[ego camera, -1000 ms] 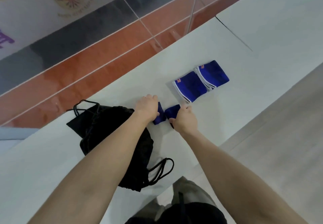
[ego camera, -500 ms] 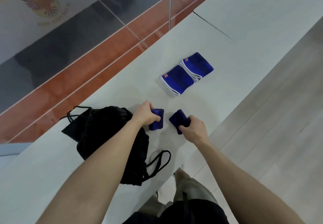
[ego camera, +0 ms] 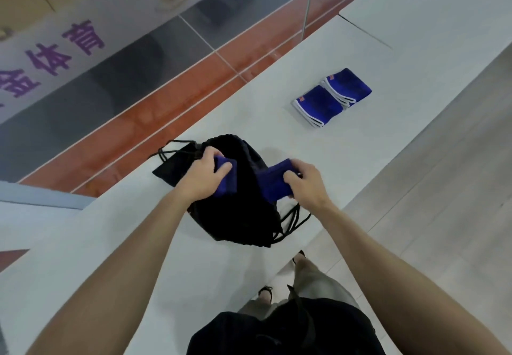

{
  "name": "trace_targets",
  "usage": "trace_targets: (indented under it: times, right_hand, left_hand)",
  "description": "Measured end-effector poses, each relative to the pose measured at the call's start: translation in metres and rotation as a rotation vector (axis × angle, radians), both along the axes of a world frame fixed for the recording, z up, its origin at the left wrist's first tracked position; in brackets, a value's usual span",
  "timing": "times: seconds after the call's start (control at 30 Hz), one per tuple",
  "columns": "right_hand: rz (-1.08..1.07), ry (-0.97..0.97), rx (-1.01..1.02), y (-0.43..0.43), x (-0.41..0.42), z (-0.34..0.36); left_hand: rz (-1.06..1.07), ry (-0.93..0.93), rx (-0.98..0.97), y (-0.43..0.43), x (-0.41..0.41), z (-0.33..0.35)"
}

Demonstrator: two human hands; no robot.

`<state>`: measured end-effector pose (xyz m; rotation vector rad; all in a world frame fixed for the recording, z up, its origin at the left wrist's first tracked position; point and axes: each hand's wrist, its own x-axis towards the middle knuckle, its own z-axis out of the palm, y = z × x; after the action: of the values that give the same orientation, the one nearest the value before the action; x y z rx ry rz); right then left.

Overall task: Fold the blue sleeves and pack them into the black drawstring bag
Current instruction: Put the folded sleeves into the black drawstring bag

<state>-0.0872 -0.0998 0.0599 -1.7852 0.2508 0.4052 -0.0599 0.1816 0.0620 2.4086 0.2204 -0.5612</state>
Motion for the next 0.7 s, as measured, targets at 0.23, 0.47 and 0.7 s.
trace_targets:
  times: [0.23, 0.47, 0.7]
  right_hand:
    - [0.672, 0.168, -0.493, 0.034, -0.029, -0.021]
    - [0.374, 0.237, -0.365, 0.027, -0.010, -0.025]
    - [0.321, 0.233, -0.305, 0.050, -0.006, -0.046]
  left_hand:
    - [-0.449, 0.186, 0.179, 0.006, -0.051, -0.037]
    - [-0.591, 0.352, 0.278, 0.017, -0.057, -0.037]
    - [-0.332, 0.350, 0.004, 0.019, -0.056, -0.055]
